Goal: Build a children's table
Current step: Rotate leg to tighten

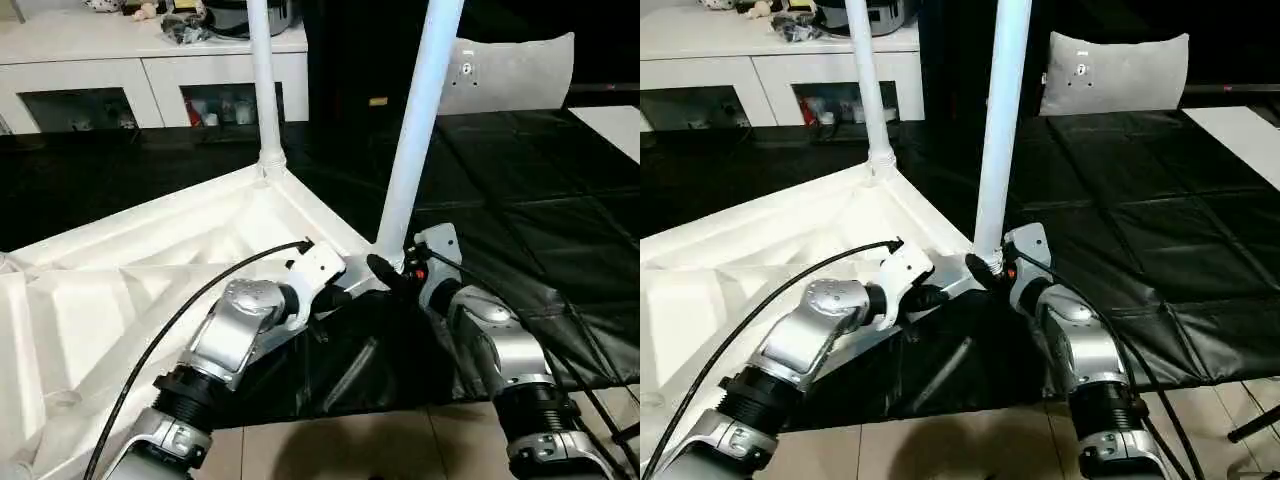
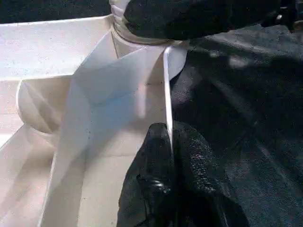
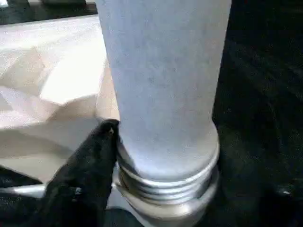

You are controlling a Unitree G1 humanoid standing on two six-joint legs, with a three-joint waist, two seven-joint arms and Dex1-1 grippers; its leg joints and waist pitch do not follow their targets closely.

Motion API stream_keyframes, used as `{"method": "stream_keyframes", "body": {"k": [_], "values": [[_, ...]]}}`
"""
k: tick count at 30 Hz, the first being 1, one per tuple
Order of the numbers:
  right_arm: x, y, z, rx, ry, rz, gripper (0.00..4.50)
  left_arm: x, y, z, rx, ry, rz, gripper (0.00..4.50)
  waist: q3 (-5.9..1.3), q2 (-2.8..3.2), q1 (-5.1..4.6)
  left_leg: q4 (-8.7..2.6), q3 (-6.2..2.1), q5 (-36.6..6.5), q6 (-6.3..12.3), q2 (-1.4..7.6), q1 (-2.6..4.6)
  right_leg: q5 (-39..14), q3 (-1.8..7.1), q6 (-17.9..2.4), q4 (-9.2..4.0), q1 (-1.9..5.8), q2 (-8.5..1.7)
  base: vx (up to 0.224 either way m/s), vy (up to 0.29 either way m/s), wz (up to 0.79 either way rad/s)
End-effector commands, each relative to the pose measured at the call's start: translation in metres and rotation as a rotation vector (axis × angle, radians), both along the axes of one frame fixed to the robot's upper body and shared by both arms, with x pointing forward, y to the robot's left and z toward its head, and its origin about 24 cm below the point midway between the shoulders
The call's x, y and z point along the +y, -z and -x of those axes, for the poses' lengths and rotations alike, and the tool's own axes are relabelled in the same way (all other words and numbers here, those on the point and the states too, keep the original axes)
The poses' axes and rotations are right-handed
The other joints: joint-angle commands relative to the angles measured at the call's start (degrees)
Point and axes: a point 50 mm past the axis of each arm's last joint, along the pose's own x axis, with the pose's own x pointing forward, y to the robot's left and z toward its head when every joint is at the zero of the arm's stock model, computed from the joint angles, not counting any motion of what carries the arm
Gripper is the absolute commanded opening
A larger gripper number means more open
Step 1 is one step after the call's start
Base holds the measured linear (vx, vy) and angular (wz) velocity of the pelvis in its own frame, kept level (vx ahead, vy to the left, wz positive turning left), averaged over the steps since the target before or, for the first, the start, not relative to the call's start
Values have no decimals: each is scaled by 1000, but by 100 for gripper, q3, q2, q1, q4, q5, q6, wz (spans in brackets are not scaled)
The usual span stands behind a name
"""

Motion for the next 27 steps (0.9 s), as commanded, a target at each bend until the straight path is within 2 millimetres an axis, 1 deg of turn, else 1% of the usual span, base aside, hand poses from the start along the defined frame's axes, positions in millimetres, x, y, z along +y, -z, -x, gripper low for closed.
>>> {"method": "stream_keyframes", "body": {"k": [1,2,3,4,5,6,7,8,9,10,11,13,14,15,16,17,19,20,21,22,23,24,25,27], "values": [[32,9,9,48,-126,-44,360,-27,-13,4,-57,83,41,0,-264,-15,35,-481,-175,-2302,231,305,-19,-2861,296,-475,-505,170,-443,0,0,0],[31,8,10,35,-133,-41,376,-25,-12,4,-62,81,25,0,-273,-15,43,-483,-170,-2213,245,309,-32,-2718,313,-536,-482,175,-442,0,0,0],[31,8,10,35,-133,-41,386,-25,-12,4,-62,81,25,0,-274,-11,62,-495,-164,-2080,272,329,-62,-2515,331,-635,-447,182,-442,0,0,0],[24,7,11,13,-145,-27,392,-19,-11,2,-74,85,-2,0,-274,-14,69,-491,-157,-2017,285,328,-73,-2459,337,-663,-442,190,-444,0,0,0],[24,7,11,13,-145,-27,392,-19,-11,2,-74,85,-2,0,-279,1,95,-489,-151,-1947,294,330,-76,-2380,347,-700,-432,197,-452,0,0,0],[16,6,13,-10,-160,-9,409,-13,-10,1,-86,89,-24,0,-277,0,110,-487,-141,-1896,304,326,-82,-2332,357,-744,-421,201,-455,0,0,0],[3,4,15,-35,-196,9,421,-4,-9,-1,-96,115,-50,0,-291,-8,160,-480,-140,-1815,339,325,-90,-2286,359,-728,-414,217,-458,0,0,0],[-5,1,17,-48,-224,17,431,1,-7,0,-93,139,-63,0,-294,-14,178,-479,-133,-1787,365,330,-86,-2248,366,-717,-404,220,-451,0,0,0],[-12,-1,18,-61,-242,28,438,5,-7,1,-96,169,-73,0,-303,-25,209,-465,-116,-1681,425,326,-83,-2157,380,-758,-394,221,-454,0,0,0],[-18,-4,19,-70,-276,34,445,10,-5,1,-89,187,-88,0,-308,-6,236,-461,-112,-1508,467,321,-116,-2047,389,-807,-366,234,-458,0,0,0],[-22,-6,20,-75,-298,37,445,12,-4,1,-85,196,-97,0,-321,-28,275,-441,-99,-1304,514,322,-131,-1866,399,-854,-336,238,-458,0,0,0],[-31,-10,21,-81,-332,53,445,17,-2,2,-77,225,-108,0,-326,-19,329,-423,-87,-1140,565,325,-127,-1710,403,-938,-299,238,-446,0,0,0],[-36,-11,22,-79,-351,60,445,19,-2,3,-74,239,-115,0,-325,-20,337,-425,-83,-1102,580,327,-125,-1667,402,-963,-295,237,-442,0,0,0],[-36,-11,22,-79,-351,60,445,19,-2,3,-74,239,-115,0,-323,-18,350,-425,-89,-1067,585,341,-129,-1621,400,-996,-281,246,-441,0,0,0],[-41,-14,23,-74,-378,65,445,22,-1,5,-68,273,-116,0,-325,-12,363,-423,-86,-1024,570,350,-118,-1575,401,-1033,-271,241,-442,0,0,0],[-43,-15,24,-73,-398,65,445,23,0,6,-64,292,-118,0,-324,-8,372,-423,-89,-1034,580,344,-120,-1590,395,-1038,-276,244,-439,0,0,0],[-48,-19,25,-72,-448,64,445,26,1,9,-59,353,-123,0,-322,-9,398,-429,-88,-1114,578,360,-99,-1616,402,-1056,-271,238,-434,0,0,0],[-51,-22,27,-67,-492,70,445,29,2,13,-43,420,-126,0,-321,-30,405,-427,-84,-1136,587,357,-105,-1637,402,-1048,-274,242,-432,0,0,0],[-53,-25,28,-61,-541,87,445,33,3,17,-35,485,-138,0,-325,-20,427,-432,-82,-1147,588,366,-98,-1654,411,-1042,-264,245,-439,0,0,0],[-54,-25,30,-49,-595,114,445,37,4,20,-22,541,-160,0,-314,-29,458,-434,-85,-1165,589,362,-94,-1710,401,-1028,-274,239,-429,0,0,0],[-55,-26,32,-39,-630,132,445,40,5,21,-13,573,-176,0,-309,-17,476,-439,-69,-1185,574,377,-80,-1745,416,-1017,-265,225,-429,0,0,0],[-55,-26,32,-39,-630,132,445,40,5,21,-13,573,-176,0,-308,-10,490,-439,-70,-1200,562,376,-77,-1773,412,-1023,-267,224,-431,0,0,0],[-54,-25,35,-22,-696,156,445,44,6,21,-15,619,-207,0,-300,-11,508,-444,-63,-1265,522,379,-64,-1853,415,-1010,-277,214,-430,0,0,0],[-53,-26,35,-19,-716,159,445,45,5,22,-13,639,-213,0,-305,-17,555,-448,-62,-1289,473,381,-56,-1949,418,-976,-282,216,-442,0,0,0]]}}
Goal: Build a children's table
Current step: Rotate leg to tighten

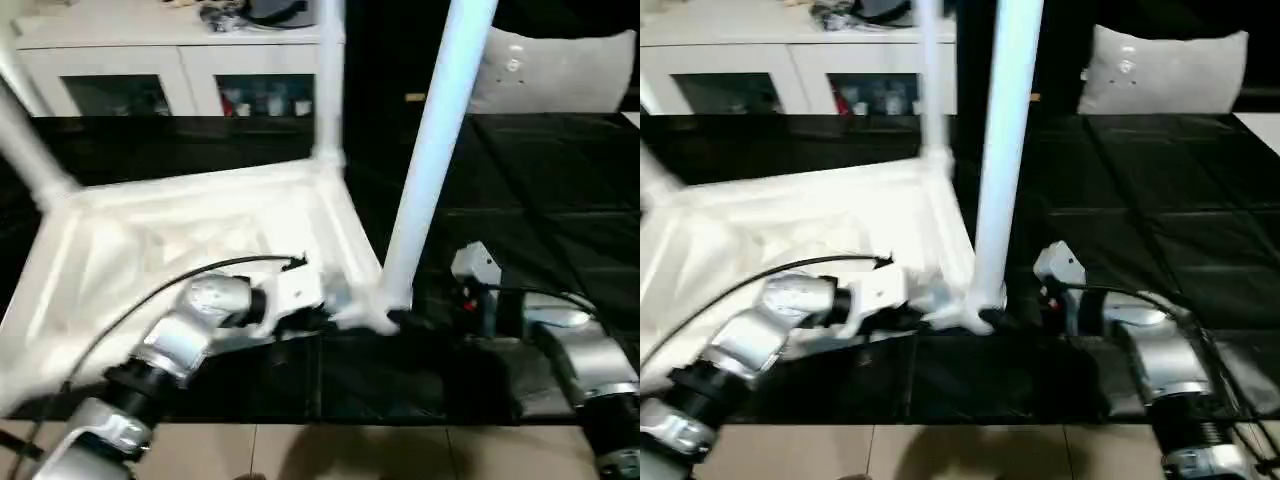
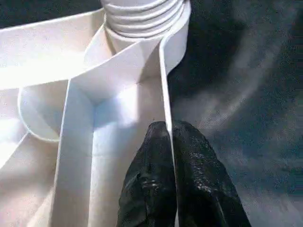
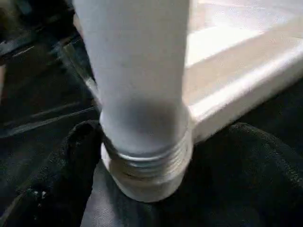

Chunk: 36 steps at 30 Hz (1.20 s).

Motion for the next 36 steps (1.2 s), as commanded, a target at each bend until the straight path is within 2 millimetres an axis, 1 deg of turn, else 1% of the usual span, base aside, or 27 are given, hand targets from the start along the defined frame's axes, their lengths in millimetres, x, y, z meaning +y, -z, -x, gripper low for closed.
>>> {"method": "stream_keyframes", "body": {"k": [1,2,4,6,7,8,11,12,14,16,17,19,21,24,26,27,28,29,30,31,32,33,34,35,36], "values": [[6,-7,0,-21,-108,26,445,-2,14,11,53,154,-109,0,-326,-53,14,-421,-76,-1253,450,374,-1,-1983,396,-956,-379,283,-453,0,0,0],[8,-7,0,-17,-134,28,445,-2,13,12,59,189,-114,0,-326,-47,28,-418,-71,-1265,440,378,10,-1988,404,-954,-383,271,-454,0,0,0],[9,-7,-1,-9,-164,27,419,-2,12,13,65,229,-119,0,-343,-49,40,-417,-72,-1152,435,385,-9,-1737,417,-1033,-331,291,-453,0,0,0],[13,-7,0,6,-204,22,408,-3,10,13,64,278,-125,0,-348,-49,62,-407,-61,-1125,444,390,2,-1648,426,-1089,-316,283,-461,0,0,0],[14,-6,0,8,-213,21,385,-3,10,13,62,289,-126,0,-353,-46,82,-402,-60,-1077,463,382,-3,-1604,425,-1109,-308,289,-457,0,0,0],[14,-6,0,8,-213,21,385,-3,10,13,62,289,-126,0,-355,-53,88,-401,-58,-1036,472,379,-7,-1568,425,-1112,-308,292,-455,0,0,0],[18,-5,0,7,-233,16,363,-6,9,13,59,327,-127,0,-357,-58,118,-397,-56,-1020,456,380,-5,-1674,419,-1058,-315,294,-464,0,0,0],[19,-5,1,10,-239,14,342,-6,9,13,60,332,-128,0,-357,-57,132,-399,-57,-1013,445,379,-5,-1750,418,-1018,-326,291,-464,0,0,0],[19,-4,1,15,-246,11,324,-6,9,13,62,336,-129,0,-361,-59,140,-399,-59,-1002,428,386,-3,-1740,420,-1016,-321,293,-468,0,0,0],[21,-3,2,23,-257,3,318,-6,10,14,65,342,-127,0,-365,-54,153,-395,-59,-977,435,386,-5,-1687,417,-1023,-317,295,-465,0,0,0],[21,-2,3,26,-259,-1,298,-6,10,14,66,343,-125,0,-366,-52,154,-398,-62,-964,433,388,-7,-1674,414,-1024,-309,297,-463,0,0,0],[22,-2,4,33,-262,-8,284,-6,11,14,71,340,-121,0,-364,-54,153,-398,-62,-969,431,387,-7,-1672,414,-1025,-311,296,-461,0,0,0],[25,1,9,61,-264,-43,281,-5,11,15,102,304,-81,0,-369,-53,157,-394,-60,-947,430,387,-7,-1654,415,-1032,-306,299,-461,0,0,0],[26,2,10,65,-258,-53,272,-6,11,15,110,284,-68,0,-371,-56,159,-393,-61,-908,439,391,-11,-1609,417,-1044,-295,303,-464,0,0,0],[38,8,9,79,-146,-75,272,-11,10,13,134,122,13,0,-359,-51,143,-410,-62,-903,379,415,-7,-1609,428,-1067,-281,308,-469,0,0,0],[42,11,5,80,-78,-72,272,-14,10,12,140,67,39,0,-341,-52,140,-416,-56,-938,389,401,-9,-1710,426,-1048,-314,291,-462,0,0,0],[46,14,1,79,-12,-74,272,-17,9,11,141,24,64,0,-323,-62,95,-434,-61,-1098,293,383,-9,-2003,419,-993,-329,292,-465,0,0,0],[51,16,-4,74,54,-88,272,-20,8,10,142,-27,89,0,-299,-55,69,-438,-68,-1233,244,360,-3,-2266,402,-923,-369,281,-460,0,0,0],[51,16,-4,74,54,-88,272,-20,8,10,142,-27,89,0,-263,-68,0,-438,-75,-1561,137,321,30,-2880,371,-722,-446,259,-461,0,0,0],[60,18,-10,74,155,-118,272,-27,6,8,135,-107,124,0,-240,-139,-77,-429,-85,-1790,80,282,39,-3449,334,-456,-522,260,-463,0,0,0],[64,19,-12,81,201,-131,271,-30,6,7,128,-147,138,0,-205,-90,-151,-417,-100,-1995,30,265,83,-3821,297,-300,-590,205,-458,0,0,0],[68,20,-15,82,246,-144,270,-34,5,5,118,-192,152,0,-197,-97,-253,-394,-121,-2190,-16,249,100,-4021,240,-154,-650,193,-445,0,0,0],[74,24,-21,89,344,-153,270,-43,2,1,104,-279,183,0,-208,-101,-286,-378,-130,-2238,-29,239,112,-4034,206,-108,-668,197,-444,0,0,0],[74,24,-21,90,346,-153,270,-43,2,1,103,-281,184,0,-224,-79,-378,-396,-158,-2259,-8,253,78,-3843,176,-99,-671,243,-446,0,0,0],[76,25,-22,94,369,-155,270,-45,2,1,101,-302,192,0,-231,-56,-392,-409,-176,-2310,12,269,64,-3752,163,-88,-667,261,-445,0,0,0]]}}
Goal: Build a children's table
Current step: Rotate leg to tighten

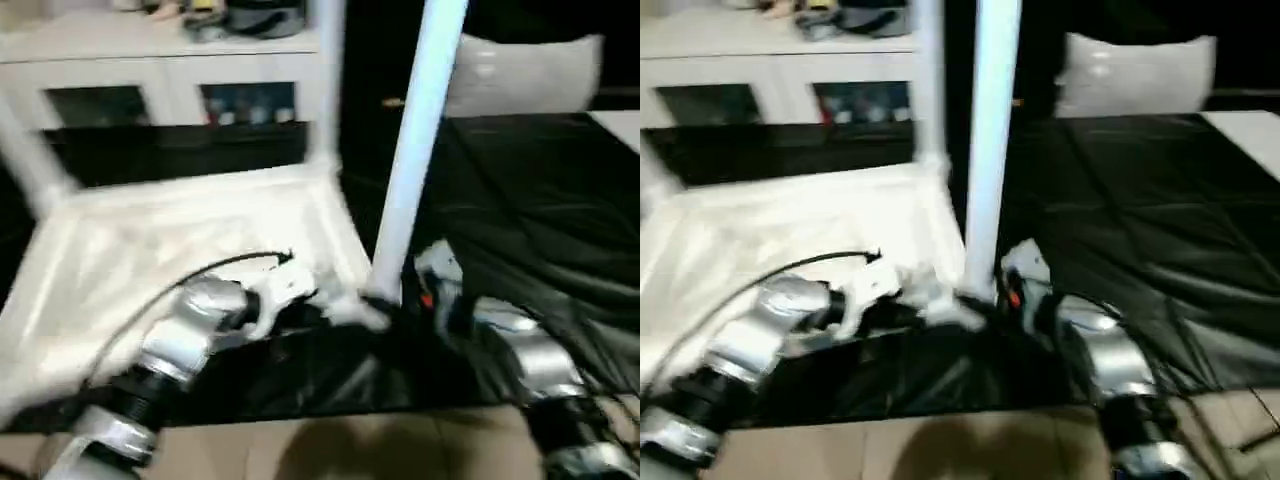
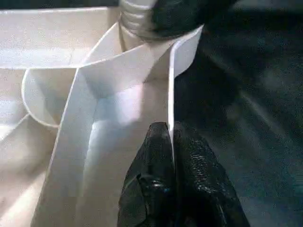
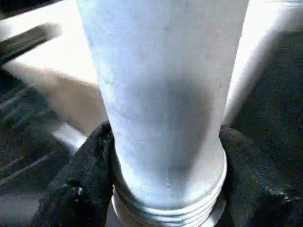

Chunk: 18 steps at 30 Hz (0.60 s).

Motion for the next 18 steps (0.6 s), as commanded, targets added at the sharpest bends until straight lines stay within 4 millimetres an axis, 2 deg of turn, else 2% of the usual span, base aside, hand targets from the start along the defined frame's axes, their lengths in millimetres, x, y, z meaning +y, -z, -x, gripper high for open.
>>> {"method": "stream_keyframes", "body": {"k": [1,2,3,4,5,8,9,10,13,16,18], "values": [[31,8,-5,51,81,-45,270,-39,-11,2,-49,-47,88,0,-254,7,-64,-479,-228,-2447,37,302,-24,-3487,187,-134,-604,239,-429,0,0,0],[31,8,-5,51,81,-45,270,-39,-11,2,-49,-47,88,0,-234,11,-111,-499,-232,-2549,33,321,-9,-3383,186,-194,-617,215,-417,0,0,0],[35,10,-7,59,133,-57,270,-50,-13,1,-68,-102,98,0,-223,-16,-170,-466,-225,-2715,69,267,30,-3459,156,-175,-657,199,-416,0,0,0],[35,10,-7,59,133,-57,270,-50,-13,1,-68,-102,98,0,-225,-27,-184,-449,-213,-2682,92,246,31,-3528,160,-164,-670,188,-425,0,0,0],[37,10,-6,62,133,-66,326,-55,-14,1,-75,-113,100,0,-228,-38,-191,-431,-206,-2557,155,211,13,-3646,165,-137,-686,191,-444,0,0,0],[38,9,-5,44,131,-62,342,-62,-14,3,-97,-105,76,0,-245,-34,-186,-439,-200,-2318,249,222,-28,-3537,215,-181,-667,188,-451,0,0,0],[37,7,-5,25,124,-61,349,-62,-13,3,-108,-109,58,0,-255,9,-175,-455,-207,-2243,268,242,-50,-3336,240,-252,-631,202,-447,0,0,0],[36,6,-4,16,122,-63,375,-60,-13,2,-110,-109,48,0,-263,-3,-166,-470,-206,-2178,294,259,-71,-3142,260,-336,-602,209,-441,0,0,0],[28,2,-2,-11,91,-79,390,-52,-11,1,-106,-96,21,0,-296,1,-109,-479,-198,-1914,356,293,-113,-2687,310,-523,-531,240,-454,0,0,0],[13,-6,4,-70,-7,-59,424,-41,-8,2,-98,-29,-3,0,-335,-14,2,-459,-166,-1452,492,306,-151,-2152,361,-699,-443,267,-458,0,0,0],[5,-8,6,-81,-40,-56,435,-36,-7,2,-101,-7,-12,0,-345,-29,40,-439,-144,-1189,593,302,-174,-1883,377,-830,-394,274,-451,0,0,0]]}}
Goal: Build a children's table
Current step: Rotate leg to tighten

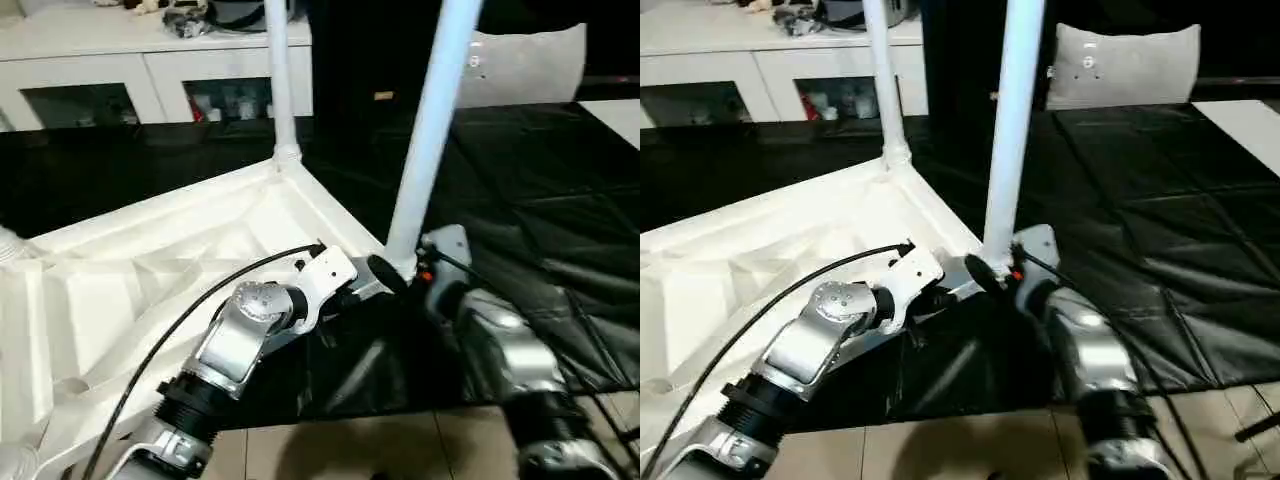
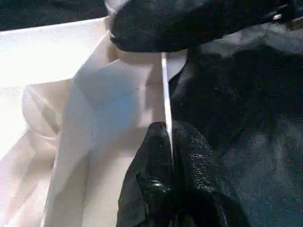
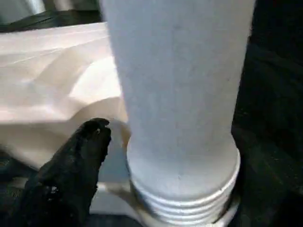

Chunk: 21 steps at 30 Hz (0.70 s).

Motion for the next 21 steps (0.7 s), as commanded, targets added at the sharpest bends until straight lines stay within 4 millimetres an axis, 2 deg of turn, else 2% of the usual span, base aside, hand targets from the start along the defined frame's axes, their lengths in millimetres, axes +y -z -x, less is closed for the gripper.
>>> {"method": "stream_keyframes", "body": {"k": [1,2,3,5,6,9,10,11,13,14,18,21], "values": [[13,-6,8,-24,-177,-22,435,0,1,2,-14,76,-24,0,-348,-76,83,-400,-79,-1053,612,324,-58,-1875,382,-888,-354,288,-457,0,0,0],[7,-8,10,-29,-214,-7,443,4,2,1,-16,97,-38,0,-354,-78,102,-391,-76,-985,634,316,-62,-1849,381,-897,-347,296,-456,0,0,0],[1,-10,12,-33,-259,19,443,10,3,2,-10,128,-55,0,-370,-92,160,-379,-71,-818,695,317,-67,-1731,384,-906,-321,316,-450,0,0,0],[-10,-14,14,-32,-320,62,443,19,5,4,-2,191,-80,0,-358,-72,207,-364,-59,-762,730,309,-72,-1687,394,-931,-301,293,-443,0,0,0],[-12,-15,15,-30,-334,70,443,22,5,5,9,213,-81,0,-359,-81,230,-367,-60,-793,719,313,-66,-1773,389,-893,-303,302,-436,0,0,0],[-20,-18,16,-30,-402,120,443,32,8,11,41,326,-101,0,-345,-53,283,-387,-66,-916,618,334,-33,-2008,375,-848,-329,281,-423,0,0,0],[-22,-20,19,-26,-455,134,443,37,9,12,46,367,-115,0,-344,-71,286,-396,-69,-994,591,341,-33,-2060,377,-825,-328,287,-415,0,0,0],[-22,-20,19,-26,-455,134,443,37,9,12,46,367,-115,0,-342,-60,298,-396,-73,-1023,586,341,-26,-2070,375,-825,-321,282,-411,0,0,0],[-23,-24,23,-18,-568,162,443,46,10,15,49,461,-154,0,-343,-51,325,-401,-69,-1111,565,366,-6,-2060,387,-826,-318,272,-410,0,0,0],[-23,-24,23,-18,-582,166,443,47,10,15,51,474,-159,0,-336,-74,324,-406,-62,-1128,560,369,-10,-2073,391,-831,-315,271,-412,0,0,0],[-21,-24,26,1,-685,175,443,53,9,16,68,566,-187,0,-351,-76,416,-411,-59,-1078,498,386,13,-2030,408,-890,-283,274,-437,0,0,0],[-16,-23,29,23,-747,154,410,54,8,18,94,630,-199,0,-371,-76,466,-400,-53,-939,492,398,17,-1793,422,-995,-239,276,-443,0,0,0]]}}
